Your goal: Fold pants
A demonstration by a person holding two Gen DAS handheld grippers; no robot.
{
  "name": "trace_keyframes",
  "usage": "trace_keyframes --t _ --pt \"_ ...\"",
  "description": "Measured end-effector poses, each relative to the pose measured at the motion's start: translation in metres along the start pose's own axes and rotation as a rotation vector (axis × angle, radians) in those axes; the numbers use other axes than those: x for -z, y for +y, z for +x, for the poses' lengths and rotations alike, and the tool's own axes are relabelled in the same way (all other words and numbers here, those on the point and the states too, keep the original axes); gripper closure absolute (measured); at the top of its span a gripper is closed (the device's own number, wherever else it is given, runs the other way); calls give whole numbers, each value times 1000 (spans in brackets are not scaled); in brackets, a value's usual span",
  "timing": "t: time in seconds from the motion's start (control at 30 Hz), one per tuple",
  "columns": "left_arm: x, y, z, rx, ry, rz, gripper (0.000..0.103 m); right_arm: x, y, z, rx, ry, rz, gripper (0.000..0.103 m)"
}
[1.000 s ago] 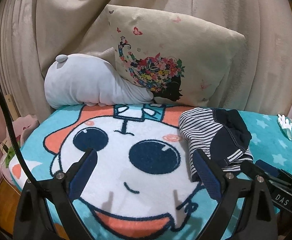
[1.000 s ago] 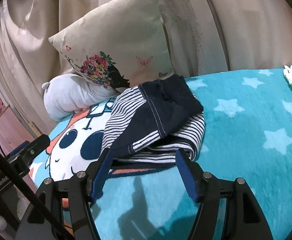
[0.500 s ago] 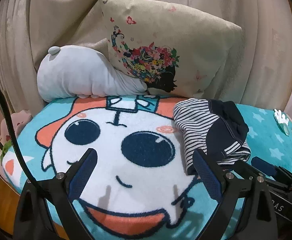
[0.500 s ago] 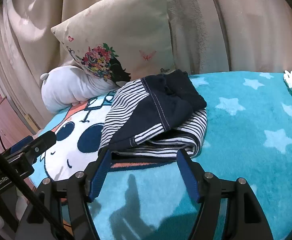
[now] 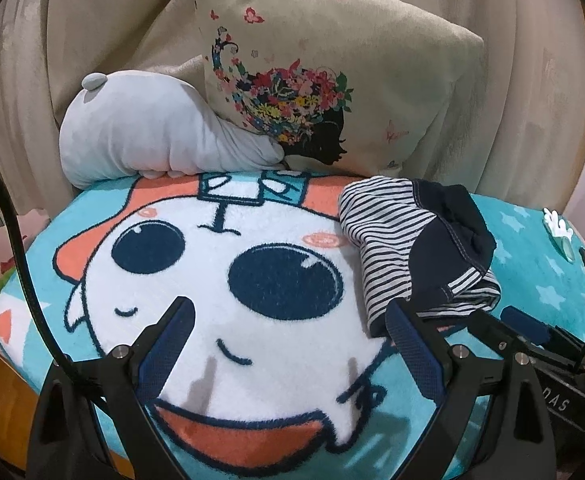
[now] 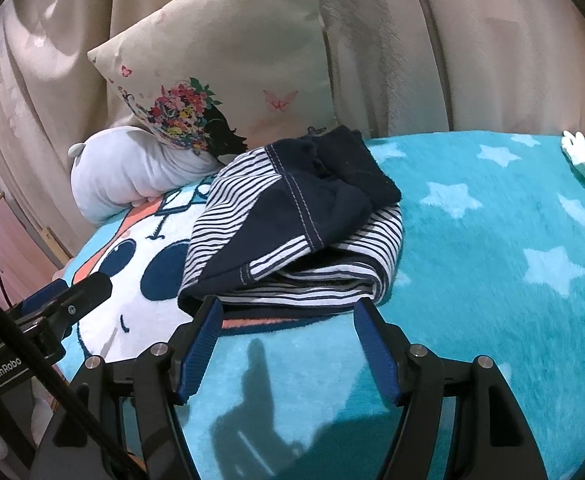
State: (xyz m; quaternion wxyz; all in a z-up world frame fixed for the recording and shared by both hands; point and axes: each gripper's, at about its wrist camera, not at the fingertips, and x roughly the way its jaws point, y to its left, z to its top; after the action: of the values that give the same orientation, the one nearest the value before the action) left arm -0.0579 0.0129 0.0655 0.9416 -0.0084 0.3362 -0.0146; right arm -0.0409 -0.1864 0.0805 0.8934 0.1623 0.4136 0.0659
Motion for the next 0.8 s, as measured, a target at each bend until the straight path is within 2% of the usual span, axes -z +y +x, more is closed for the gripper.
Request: trace_keyframes --t 0.1,0.27,0.43,0.53,0.6,0.73,0.77,0.8 --pt "0 1 5 21 21 -12 7 -3 -7 -3 14 -15 9 31" --pt "-8 9 26 114 87 -57 7 -10 -32 -7 53 -35 73 31" --pt "-23 12 52 137 130 -90 7 -23 -60 -3 22 -28 165 31" --pt "-33 9 68 192 165 -110 7 -37 -75 9 -18 -12 210 31" --pt "-41 2 85 263 205 -121 7 -50 -86 26 -71 32 264 31" --pt "-49 -12 128 388 331 -159 7 -62 -97 64 -140 98 332 31" --pt "-47 -14 140 424 381 -191 8 -64 -98 68 -161 92 344 31" --pt "-48 -16 140 423 370 -198 8 -66 -98 71 -189 80 352 41"
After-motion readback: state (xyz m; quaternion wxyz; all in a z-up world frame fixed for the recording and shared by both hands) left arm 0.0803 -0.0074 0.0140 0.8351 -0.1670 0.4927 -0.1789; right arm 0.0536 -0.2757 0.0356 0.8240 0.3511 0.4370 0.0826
